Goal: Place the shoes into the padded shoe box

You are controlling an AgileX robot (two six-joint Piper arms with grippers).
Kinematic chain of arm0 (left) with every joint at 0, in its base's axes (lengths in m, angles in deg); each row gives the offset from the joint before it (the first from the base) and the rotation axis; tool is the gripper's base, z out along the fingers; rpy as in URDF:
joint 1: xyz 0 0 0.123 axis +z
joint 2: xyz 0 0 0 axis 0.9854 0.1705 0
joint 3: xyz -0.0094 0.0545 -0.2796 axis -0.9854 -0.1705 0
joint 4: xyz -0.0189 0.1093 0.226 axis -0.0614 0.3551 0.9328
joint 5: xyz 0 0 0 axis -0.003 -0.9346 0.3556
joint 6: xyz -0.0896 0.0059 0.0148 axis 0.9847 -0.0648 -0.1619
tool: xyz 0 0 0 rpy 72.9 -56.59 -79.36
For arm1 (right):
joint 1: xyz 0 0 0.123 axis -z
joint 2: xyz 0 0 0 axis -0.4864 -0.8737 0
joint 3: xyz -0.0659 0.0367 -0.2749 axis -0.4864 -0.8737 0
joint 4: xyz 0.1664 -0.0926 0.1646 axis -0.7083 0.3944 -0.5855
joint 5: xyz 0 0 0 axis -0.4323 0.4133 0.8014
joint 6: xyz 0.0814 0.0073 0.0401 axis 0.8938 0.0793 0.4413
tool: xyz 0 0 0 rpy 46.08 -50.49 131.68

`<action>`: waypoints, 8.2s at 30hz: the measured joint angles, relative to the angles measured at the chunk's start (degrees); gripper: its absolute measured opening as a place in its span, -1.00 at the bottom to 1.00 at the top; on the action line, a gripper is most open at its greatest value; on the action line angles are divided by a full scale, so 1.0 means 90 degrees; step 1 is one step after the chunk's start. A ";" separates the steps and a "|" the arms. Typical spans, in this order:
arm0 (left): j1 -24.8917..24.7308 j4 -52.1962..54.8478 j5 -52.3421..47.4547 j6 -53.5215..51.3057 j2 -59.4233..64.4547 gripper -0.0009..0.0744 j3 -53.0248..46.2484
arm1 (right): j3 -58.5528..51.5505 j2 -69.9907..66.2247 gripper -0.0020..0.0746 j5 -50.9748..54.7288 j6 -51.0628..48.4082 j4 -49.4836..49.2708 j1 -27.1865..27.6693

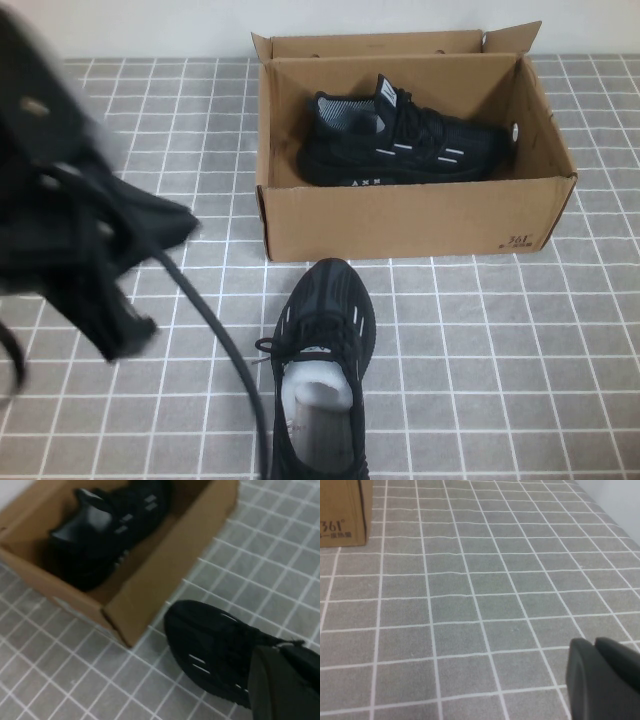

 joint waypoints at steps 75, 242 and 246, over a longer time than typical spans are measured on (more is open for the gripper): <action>-0.2334 0.2883 0.0247 0.0387 0.3493 -0.97 0.0659 | 0.0000 0.0028 -0.96 0.0011 0.0000 0.0000 0.0000; -0.1239 0.2566 -0.0117 0.6112 -0.3103 -0.97 -0.1151 | 0.0000 0.0038 -0.96 0.0011 0.0000 0.0000 0.0010; -0.1239 0.2024 0.0181 0.6112 -0.3480 -0.97 -0.1791 | 0.0000 0.0038 -0.96 0.0011 0.0000 0.0000 0.0010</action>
